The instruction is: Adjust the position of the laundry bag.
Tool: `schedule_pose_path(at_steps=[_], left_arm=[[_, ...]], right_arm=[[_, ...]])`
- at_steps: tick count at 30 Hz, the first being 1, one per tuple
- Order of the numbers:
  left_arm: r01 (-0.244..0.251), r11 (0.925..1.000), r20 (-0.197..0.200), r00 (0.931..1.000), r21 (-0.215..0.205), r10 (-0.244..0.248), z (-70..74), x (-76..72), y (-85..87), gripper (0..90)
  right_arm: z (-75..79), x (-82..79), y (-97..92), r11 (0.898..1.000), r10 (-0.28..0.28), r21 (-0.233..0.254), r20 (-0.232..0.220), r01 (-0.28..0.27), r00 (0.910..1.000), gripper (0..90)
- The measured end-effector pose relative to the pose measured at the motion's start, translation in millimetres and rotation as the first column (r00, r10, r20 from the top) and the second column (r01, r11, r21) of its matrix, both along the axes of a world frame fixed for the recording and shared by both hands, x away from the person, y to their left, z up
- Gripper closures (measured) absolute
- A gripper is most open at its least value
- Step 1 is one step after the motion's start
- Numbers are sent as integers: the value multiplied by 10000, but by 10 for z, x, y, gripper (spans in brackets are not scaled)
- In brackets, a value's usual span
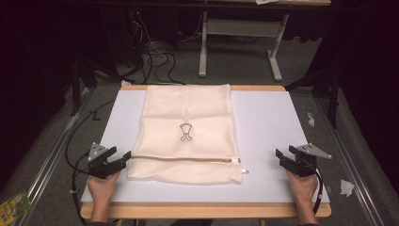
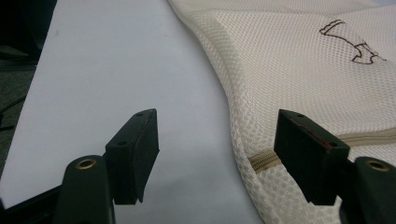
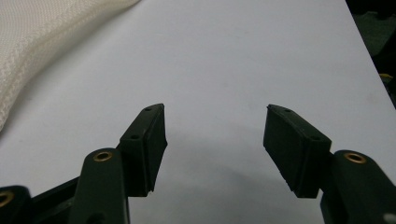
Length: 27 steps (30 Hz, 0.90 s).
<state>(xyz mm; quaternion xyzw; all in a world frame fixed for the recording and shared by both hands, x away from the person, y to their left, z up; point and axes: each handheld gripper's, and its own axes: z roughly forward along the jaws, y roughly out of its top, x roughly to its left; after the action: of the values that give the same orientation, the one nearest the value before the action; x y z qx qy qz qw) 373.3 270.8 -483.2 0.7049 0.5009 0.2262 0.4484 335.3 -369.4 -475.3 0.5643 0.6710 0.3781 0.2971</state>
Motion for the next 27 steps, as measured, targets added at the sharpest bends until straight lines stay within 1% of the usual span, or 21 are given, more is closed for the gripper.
schedule_pose_path(at_steps=[2, 5, 11, 13, 15, 16, 19, 22, 25, 27], left_arm=[[30, 10000, -33, 10000, -36, -30, -1, 5, -1, 313], [31, 10000, -63, 10000, 42, -31, -1, 8, -3, 312], [-3, 10000, -69, 10000, -54, 3, -1, 5, 3, 310], [45, 10000, -89, 10000, -25, -45, -2, 11, 2, 310], [93, 10000, -189, 9998, 16, -93, -1, 17, -2, 308], [88, 10000, -165, 9998, 43, -87, 0, 17, -4, 305], [88, 10000, -96, 9999, 0, -88, 0, 11, -2, 302], [82, 9999, -159, 9998, -96, -83, 1, 16, 7, 304], [73, 9999, -239, 9997, -102, -76, 4, 25, 11, 310], [-22, 10000, -243, 9997, -75, 21, 7, 26, 8, 324]], right_arm=[[0, 1, 2, 10000, -1, -16, -19, 1, 10000, 400], [-1, 5, 0, 10000, 47, -29, -30, -48, 10000, 401], [-3, 11, 1, 10000, 52, -31, -113, -53, 9999, 408], [-3, 15, 4, 10000, 65, -49, -133, -66, 9999, 409], [-3, 20, 3, 9999, 88, -65, -161, -89, 9998, 409], [-3, 20, 3, 9999, 94, -66, -169, -95, 9998, 409], [0, 9, -2, 10000, 57, -10, -99, -57, 9999, 414], [2, 12, -9, 10000, 41, 80, -104, -40, 9999, 423], [4, 11, -15, 9999, 31, 119, -54, -31, 10000, 429], [7, 13, -21, 9999, 15, 171, -76, -14, 10000, 448]])
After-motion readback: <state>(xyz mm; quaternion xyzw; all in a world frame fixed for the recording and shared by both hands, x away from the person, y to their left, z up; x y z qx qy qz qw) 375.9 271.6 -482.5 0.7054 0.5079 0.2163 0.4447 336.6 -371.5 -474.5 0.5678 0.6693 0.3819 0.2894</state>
